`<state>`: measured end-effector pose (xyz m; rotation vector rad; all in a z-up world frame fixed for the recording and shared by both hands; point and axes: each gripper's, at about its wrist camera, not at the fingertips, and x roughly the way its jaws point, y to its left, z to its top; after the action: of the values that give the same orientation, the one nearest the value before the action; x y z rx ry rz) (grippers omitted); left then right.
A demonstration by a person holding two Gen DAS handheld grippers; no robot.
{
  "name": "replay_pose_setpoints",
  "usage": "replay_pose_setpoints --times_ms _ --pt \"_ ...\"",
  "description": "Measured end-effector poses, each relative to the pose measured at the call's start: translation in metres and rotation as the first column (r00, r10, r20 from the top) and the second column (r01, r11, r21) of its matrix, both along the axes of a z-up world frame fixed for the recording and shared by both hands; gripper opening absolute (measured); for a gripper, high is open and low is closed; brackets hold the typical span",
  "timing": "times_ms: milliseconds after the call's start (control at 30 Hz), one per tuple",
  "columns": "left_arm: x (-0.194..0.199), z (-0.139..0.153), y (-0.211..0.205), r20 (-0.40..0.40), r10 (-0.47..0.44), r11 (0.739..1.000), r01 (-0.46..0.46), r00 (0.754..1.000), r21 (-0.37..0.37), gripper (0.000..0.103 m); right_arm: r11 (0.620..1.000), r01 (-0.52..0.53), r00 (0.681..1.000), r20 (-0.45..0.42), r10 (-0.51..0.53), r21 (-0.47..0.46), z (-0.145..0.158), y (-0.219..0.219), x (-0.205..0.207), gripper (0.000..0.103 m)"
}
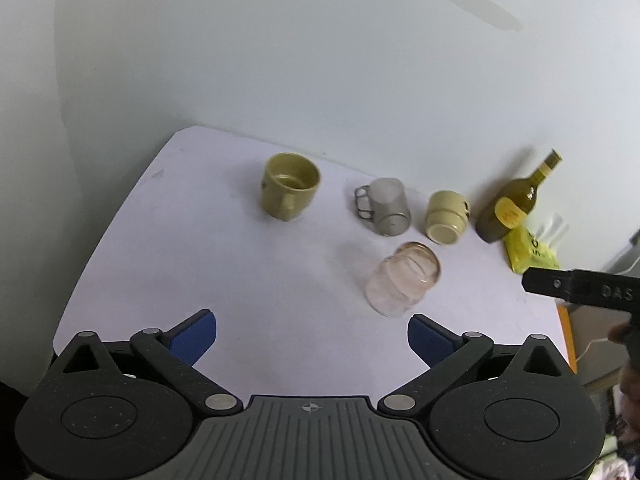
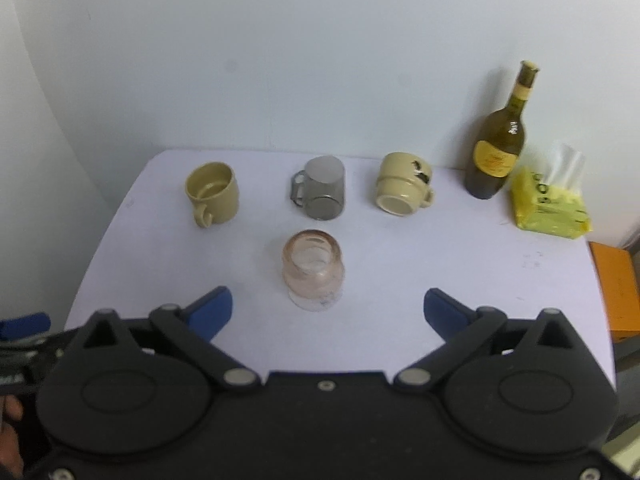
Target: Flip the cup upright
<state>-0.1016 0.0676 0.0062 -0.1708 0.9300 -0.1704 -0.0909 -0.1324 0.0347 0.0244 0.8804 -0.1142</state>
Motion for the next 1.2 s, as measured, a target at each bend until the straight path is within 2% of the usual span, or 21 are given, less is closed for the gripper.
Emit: replay_pose_setpoints --times_ms 67,100,167,267,433,700,1200 --pt "-0.005 0.004 -0.009 -0.001 0.008 0.999 -0.008 1.0 0.033 0.103 1.0 -0.014 1.0 -0.007 0.014 -0.027 0.003 -0.004 -0.011 0.103" --pt "-0.01 0.007 -0.023 -0.007 0.024 0.996 -0.023 1.0 0.084 0.103 0.999 -0.018 1.0 -0.007 0.018 -0.03 0.003 -0.004 -0.014 0.103" --pt "-0.017 0.009 -0.036 -0.037 0.048 0.991 -0.043 0.998 0.125 0.103 0.999 -0.031 0.999 -0.012 0.03 -0.036 0.001 -0.007 -0.024 0.103" --pt "-0.029 0.011 -0.048 -0.062 0.061 0.988 -0.051 0.996 0.148 0.103 0.999 -0.042 0.999 -0.028 0.041 -0.03 -0.002 -0.012 -0.038 0.103" --pt "-0.047 0.014 -0.058 -0.056 0.066 0.977 -0.053 0.996 0.208 0.103 0.999 -0.05 0.997 -0.067 0.05 0.001 -0.012 -0.017 -0.057 0.103" --pt "-0.066 0.02 -0.062 -0.048 0.088 0.966 -0.073 0.995 0.248 0.103 0.996 -0.092 0.993 -0.071 0.092 0.002 -0.013 -0.003 -0.073 0.103" --pt "-0.071 0.029 -0.067 -0.024 0.093 0.963 -0.084 0.995 0.255 0.103 0.994 -0.108 0.993 -0.045 0.109 0.009 -0.006 -0.004 -0.08 0.103"
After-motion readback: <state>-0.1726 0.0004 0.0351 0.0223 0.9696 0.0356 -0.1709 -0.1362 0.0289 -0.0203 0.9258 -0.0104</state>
